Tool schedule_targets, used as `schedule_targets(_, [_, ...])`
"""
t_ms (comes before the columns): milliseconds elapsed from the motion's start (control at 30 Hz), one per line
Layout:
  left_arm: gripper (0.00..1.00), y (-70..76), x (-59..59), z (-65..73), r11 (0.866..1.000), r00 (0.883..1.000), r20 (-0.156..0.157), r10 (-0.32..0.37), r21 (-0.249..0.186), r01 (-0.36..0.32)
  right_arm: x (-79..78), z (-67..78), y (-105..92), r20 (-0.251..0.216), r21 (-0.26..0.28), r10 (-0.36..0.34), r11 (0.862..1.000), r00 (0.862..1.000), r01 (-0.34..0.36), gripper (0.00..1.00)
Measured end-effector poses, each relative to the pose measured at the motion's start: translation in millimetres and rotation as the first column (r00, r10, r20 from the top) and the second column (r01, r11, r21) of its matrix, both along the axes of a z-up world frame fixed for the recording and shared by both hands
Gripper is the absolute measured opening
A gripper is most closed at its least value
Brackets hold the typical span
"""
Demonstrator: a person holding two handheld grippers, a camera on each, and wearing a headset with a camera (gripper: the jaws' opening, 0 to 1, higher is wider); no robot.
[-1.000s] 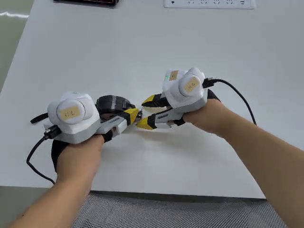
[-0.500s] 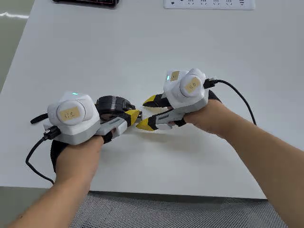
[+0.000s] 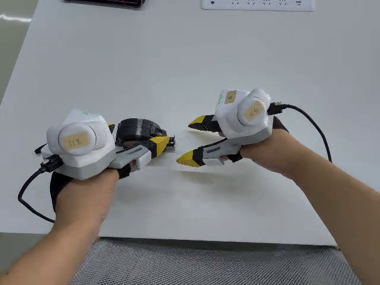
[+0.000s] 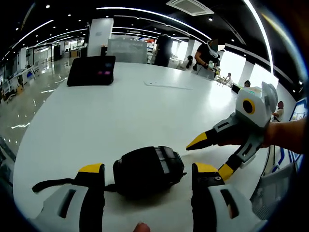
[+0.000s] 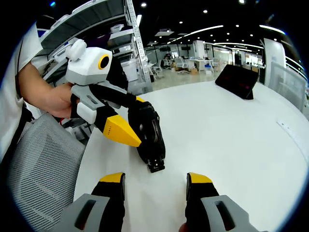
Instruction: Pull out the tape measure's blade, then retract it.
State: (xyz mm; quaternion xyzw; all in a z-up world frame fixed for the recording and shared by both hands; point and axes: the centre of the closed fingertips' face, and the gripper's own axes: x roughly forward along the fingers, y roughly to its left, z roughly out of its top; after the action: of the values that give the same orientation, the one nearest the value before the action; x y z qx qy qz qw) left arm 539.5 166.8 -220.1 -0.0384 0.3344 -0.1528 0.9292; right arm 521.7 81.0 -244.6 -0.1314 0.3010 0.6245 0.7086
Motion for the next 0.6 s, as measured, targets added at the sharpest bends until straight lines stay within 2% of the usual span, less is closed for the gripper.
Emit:
schedule_targets(467, [0.76, -7.1, -10.2, 7.9, 0.992, 0.993, 0.025, -0.114, 0.062, 0.113, 1.3, 17.7, -33.7, 0.058, -0.016, -0.088, 0.996, 0.994, 0.089, 0.60])
schedule_targets(600, [0.79, -10.2, -13.7, 10.8, 0.988, 0.989, 0.026, -0.147, 0.060, 0.145, 0.9, 24.1, -40.7, 0.072, -0.015, -0.103, 0.994, 0.992, 0.104, 0.63])
